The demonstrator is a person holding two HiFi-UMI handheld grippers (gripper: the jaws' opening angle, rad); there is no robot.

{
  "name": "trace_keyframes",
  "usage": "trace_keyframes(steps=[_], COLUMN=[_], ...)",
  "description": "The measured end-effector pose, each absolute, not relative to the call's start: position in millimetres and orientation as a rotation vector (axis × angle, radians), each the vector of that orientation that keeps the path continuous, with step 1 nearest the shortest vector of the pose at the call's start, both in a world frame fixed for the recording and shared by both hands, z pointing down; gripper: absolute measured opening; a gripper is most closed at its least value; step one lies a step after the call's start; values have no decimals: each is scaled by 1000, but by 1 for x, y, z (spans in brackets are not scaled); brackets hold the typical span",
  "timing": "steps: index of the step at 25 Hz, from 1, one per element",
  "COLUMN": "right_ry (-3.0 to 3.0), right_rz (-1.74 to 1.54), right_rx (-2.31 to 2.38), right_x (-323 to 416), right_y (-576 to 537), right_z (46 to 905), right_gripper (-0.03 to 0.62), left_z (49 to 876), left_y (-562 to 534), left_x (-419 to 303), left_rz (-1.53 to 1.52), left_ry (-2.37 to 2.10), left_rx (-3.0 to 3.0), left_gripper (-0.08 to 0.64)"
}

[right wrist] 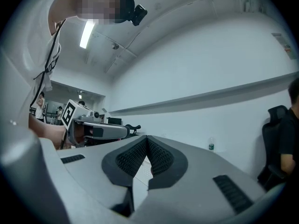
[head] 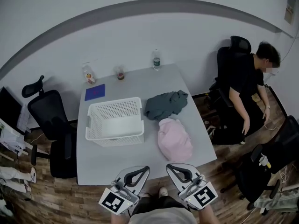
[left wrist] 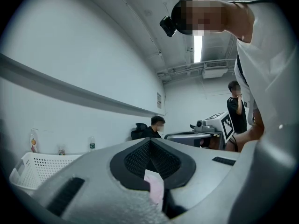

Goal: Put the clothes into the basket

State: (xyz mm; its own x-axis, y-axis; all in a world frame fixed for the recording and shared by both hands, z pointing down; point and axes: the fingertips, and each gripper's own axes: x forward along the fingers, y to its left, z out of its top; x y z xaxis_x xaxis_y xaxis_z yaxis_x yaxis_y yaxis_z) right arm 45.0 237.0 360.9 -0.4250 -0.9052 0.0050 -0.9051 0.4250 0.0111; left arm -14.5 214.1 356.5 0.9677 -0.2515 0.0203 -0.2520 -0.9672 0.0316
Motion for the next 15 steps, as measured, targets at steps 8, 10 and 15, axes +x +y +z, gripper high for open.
trace_keyframes(steps=[8,10,15], right_ry=[-2625,-2611,-2581], right_rz=[3,8,26], right_rx=[1702,1710,1756], right_x=[57,57,57], right_y=[199,187,157], right_z=[367,369,371], right_gripper=[5,5,5], left_z=[360,360,364], left_y=[177,166,137], left_x=[0,1,4], left_rz=[-1,-17,-28], left_ry=[-351,-323,-238], left_rx=[3079,3081,3082], left_gripper=[6,6,6])
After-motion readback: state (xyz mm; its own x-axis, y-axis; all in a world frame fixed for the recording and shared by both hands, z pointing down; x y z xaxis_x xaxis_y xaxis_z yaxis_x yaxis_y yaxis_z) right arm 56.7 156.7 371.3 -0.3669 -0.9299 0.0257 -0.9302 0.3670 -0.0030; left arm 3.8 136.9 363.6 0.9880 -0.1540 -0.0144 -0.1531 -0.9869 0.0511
